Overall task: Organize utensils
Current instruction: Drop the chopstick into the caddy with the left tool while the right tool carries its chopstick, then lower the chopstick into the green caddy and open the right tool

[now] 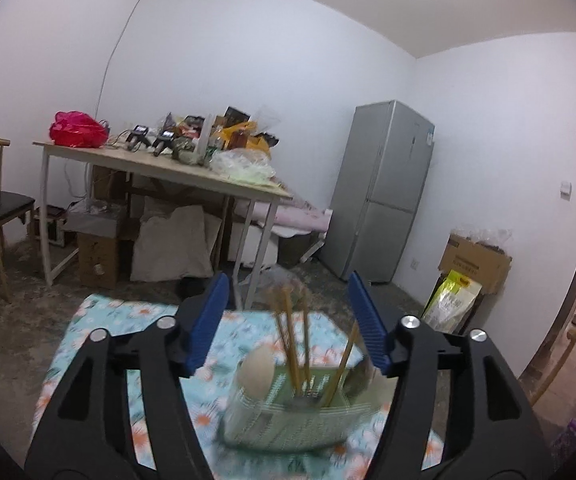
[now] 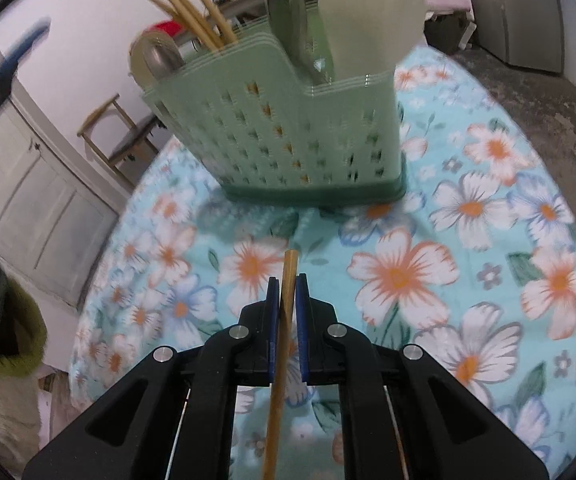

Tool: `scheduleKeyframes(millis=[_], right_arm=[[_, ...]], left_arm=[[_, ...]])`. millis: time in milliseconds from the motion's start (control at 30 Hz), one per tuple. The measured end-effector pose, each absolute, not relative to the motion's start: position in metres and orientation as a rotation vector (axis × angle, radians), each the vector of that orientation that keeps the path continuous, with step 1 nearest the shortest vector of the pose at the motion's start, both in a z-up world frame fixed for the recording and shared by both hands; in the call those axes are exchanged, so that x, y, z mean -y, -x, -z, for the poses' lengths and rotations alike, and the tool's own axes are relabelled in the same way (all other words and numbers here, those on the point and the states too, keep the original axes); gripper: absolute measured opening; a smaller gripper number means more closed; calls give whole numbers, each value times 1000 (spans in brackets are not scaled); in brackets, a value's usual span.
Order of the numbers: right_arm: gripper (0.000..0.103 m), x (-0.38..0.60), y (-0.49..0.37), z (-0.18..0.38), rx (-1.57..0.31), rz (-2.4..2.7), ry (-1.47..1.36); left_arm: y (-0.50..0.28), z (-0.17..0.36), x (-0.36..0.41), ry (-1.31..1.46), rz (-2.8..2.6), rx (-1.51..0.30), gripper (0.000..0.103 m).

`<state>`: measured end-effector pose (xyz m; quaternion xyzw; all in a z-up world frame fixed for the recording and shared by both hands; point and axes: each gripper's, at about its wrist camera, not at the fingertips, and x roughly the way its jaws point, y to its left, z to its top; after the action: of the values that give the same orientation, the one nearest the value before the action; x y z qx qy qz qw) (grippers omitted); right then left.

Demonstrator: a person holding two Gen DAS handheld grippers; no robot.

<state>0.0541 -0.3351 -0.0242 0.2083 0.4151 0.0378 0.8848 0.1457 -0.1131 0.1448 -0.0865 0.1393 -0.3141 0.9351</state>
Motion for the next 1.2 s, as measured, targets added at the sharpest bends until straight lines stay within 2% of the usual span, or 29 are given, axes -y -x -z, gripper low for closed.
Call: scheduleKeyframes(millis=[267,467,600,933,1200], right_arm=[[7,348,-37,-55,-636,-63,-393],[7,353,-40,-139,-382,-65,-332],[7,347,-57,-184,-229,-43,-250],[7,336,-124,-210,-57,50,-177],[7,317,-159,-189,-9,121,-73]], left_arm=[[-94,-107,72,91,641,-401,83],[-69,-58,55,145,642,-563,88],[-59,-45,47,130,604,-560,90],[-67,-46,33,136,555,-537,90],[-76,-38,27,151,526,-553,91]])
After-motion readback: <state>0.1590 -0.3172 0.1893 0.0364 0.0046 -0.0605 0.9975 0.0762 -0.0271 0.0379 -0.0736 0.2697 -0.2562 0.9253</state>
